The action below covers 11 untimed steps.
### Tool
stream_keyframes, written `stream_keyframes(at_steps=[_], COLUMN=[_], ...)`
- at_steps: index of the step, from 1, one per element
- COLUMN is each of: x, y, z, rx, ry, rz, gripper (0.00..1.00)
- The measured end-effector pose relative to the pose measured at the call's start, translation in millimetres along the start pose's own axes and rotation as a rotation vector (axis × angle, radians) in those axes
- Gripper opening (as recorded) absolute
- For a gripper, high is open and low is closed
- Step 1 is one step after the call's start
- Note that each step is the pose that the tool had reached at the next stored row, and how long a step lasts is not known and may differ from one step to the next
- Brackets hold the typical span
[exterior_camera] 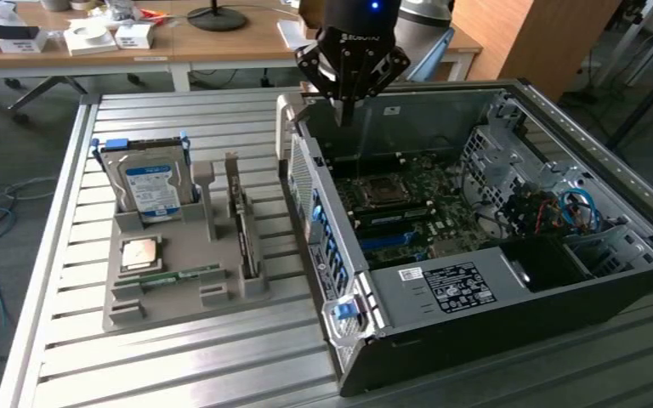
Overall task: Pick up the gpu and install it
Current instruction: 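Reach for the gpu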
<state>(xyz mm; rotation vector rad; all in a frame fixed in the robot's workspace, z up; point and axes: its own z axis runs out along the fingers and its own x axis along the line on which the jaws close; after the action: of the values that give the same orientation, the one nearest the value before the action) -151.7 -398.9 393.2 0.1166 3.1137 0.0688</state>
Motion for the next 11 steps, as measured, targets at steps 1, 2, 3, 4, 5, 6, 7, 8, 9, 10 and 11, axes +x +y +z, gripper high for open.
stream_keyframes(at_steps=[1,2,3,4,5,6,7,8,9,10,11], x=[0.7,1.3,1.9,2.4,3.0,3.5,4.1,4.8,5.4,6.0,6.6], y=[0.0,-0.1,-0.1,-0.2,-0.2,-0.3,-0.3,-0.4,-0.4,-0.4,-0.5], z=[0.0,0.0,0.0,0.0,-0.1,-0.1,-0.1,-0.1,-0.1,-0.1,-0.2], rx=[0.0,0.0,0.0,-0.0001,0.0,0.0,0.0,0.0,-0.0001,0.0,0.0], ry=[0.0,0.0,-0.0001,0.0,0.0,0.0,0.0,0.0,-0.0001,0.0,0.0], rz=[0.0,0.0,0.0,0.0,0.0,0.0,0.0,0.0,0.0,0.0,0.0], gripper=[0.11,0.11,0.11,0.11,0.11,0.11,0.11,0.11,0.11,0.11,0.11])
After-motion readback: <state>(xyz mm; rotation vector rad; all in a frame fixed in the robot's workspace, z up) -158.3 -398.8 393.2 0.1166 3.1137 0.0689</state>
